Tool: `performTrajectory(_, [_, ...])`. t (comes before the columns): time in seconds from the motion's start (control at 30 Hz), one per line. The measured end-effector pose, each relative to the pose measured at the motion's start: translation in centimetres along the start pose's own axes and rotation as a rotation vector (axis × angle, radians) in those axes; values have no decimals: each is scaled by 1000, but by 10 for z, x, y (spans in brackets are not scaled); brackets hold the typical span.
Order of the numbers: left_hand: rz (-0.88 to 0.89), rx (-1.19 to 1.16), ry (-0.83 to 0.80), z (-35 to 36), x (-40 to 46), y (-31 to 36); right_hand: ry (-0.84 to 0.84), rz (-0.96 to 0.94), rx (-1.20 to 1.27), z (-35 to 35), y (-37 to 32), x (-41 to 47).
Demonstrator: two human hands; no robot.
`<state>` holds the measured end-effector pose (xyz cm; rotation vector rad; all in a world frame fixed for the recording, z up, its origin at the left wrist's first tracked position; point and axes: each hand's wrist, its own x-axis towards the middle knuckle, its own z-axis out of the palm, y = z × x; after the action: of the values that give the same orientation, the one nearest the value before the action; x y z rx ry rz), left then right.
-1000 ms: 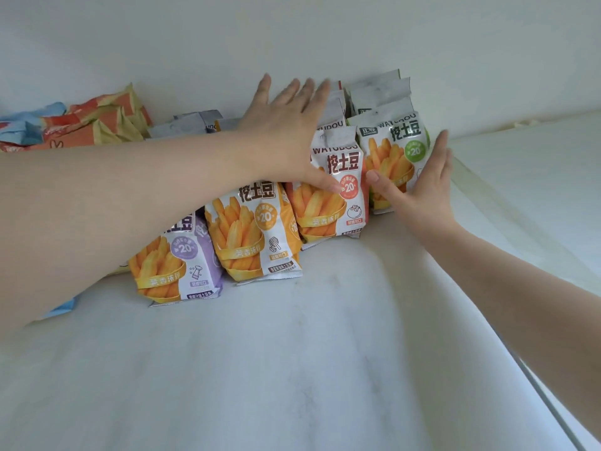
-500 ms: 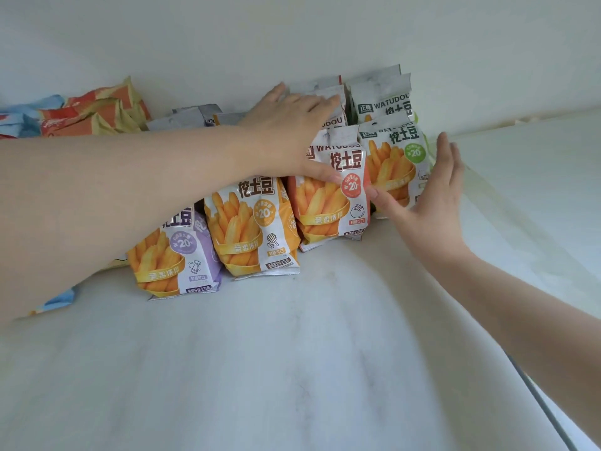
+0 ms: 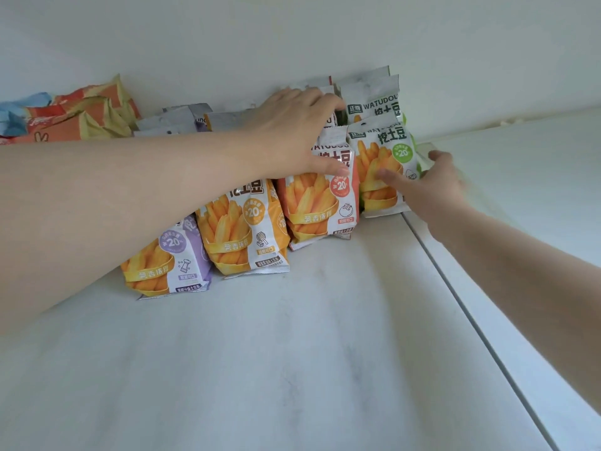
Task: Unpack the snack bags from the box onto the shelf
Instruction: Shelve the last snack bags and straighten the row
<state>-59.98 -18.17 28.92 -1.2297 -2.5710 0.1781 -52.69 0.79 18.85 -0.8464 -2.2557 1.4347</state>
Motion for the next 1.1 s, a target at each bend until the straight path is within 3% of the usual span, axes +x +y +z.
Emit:
performTrajectory(0.17, [0,-41,7,2,8,7,-228,29,119,-12,2,18])
performTrajectory(0.4, [-128,-267,141,-1,48,16,-157,-234,296,-19,29,34])
performTrajectory(0.47, [-131,-296,88,-1,68,23,-137,-264,260,-12,33,42])
performTrajectory(0.53, [-105,-267,-70,0,87,30,-128,-284,193,-5,32,51])
performTrajectory(0.63, [-57,-91,-216,9,110,34,-170,-286,152,0,31,65])
performTrajectory(0.9, [-19,36,-269,14,120,25,-176,-399,-166,-6,32,68])
performTrajectory(1.1, [-20,63,-318,16,125,28,-204,-376,-173,-4,31,73])
